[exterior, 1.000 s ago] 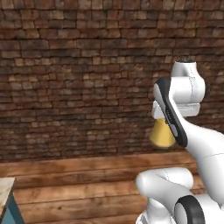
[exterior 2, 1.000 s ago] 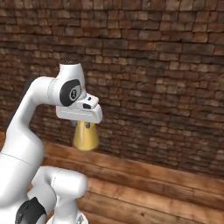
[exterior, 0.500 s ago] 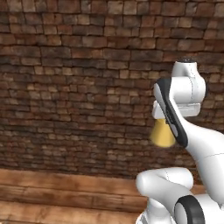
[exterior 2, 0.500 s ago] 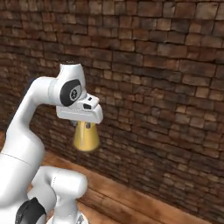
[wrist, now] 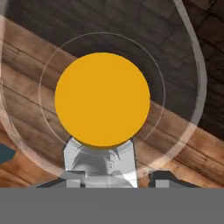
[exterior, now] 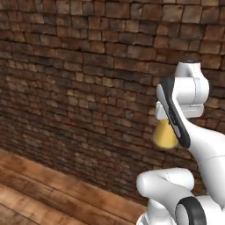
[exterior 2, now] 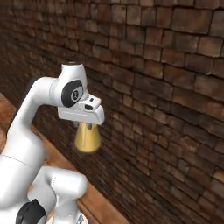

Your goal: There is a tray on the dining counter. Grab the cup, mug, and pitcher and place them on the tray. The pitcher may be placed next to the tray if it cannot fit the tray.

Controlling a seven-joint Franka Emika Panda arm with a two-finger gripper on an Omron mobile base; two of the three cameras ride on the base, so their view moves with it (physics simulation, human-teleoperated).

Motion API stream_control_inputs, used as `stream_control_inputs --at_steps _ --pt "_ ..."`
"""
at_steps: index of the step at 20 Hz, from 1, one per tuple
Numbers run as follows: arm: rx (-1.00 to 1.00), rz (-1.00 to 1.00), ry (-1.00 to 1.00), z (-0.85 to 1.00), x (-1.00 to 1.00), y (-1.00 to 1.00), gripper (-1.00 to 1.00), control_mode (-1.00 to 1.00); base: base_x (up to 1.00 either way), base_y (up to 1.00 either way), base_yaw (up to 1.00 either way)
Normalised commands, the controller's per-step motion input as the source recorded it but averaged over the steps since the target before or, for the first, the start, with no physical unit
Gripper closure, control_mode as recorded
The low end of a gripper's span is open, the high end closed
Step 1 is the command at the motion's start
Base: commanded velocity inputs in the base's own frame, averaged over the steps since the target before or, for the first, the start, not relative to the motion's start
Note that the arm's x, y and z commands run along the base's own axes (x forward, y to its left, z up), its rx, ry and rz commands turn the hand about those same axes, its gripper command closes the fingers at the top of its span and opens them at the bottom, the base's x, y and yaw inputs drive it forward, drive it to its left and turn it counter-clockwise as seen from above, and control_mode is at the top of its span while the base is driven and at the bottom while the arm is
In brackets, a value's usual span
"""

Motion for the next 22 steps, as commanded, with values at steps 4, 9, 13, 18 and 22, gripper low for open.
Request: stream_control_inputs --at_steps 4,9,13,18,22 --pt "0.00 0.00 0.00 0.00 0.00 0.00 1.00 1.00 0.96 0.00 0.68" --pt "0.00 0.00 0.00 0.00 0.00 0.00 1.00 1.00 0.77 0.03 0.73" --pt "0.00 0.00 0.00 0.00 0.00 0.00 1.00 1.00 0.75 0.15 0.71" --pt "0.00 0.00 0.00 0.00 0.00 0.00 1.00 1.00 0.95 0.04 0.63" --pt "0.00 0.00 0.00 0.00 0.00 0.00 1.00 1.00 1.00 -0.02 0.51"
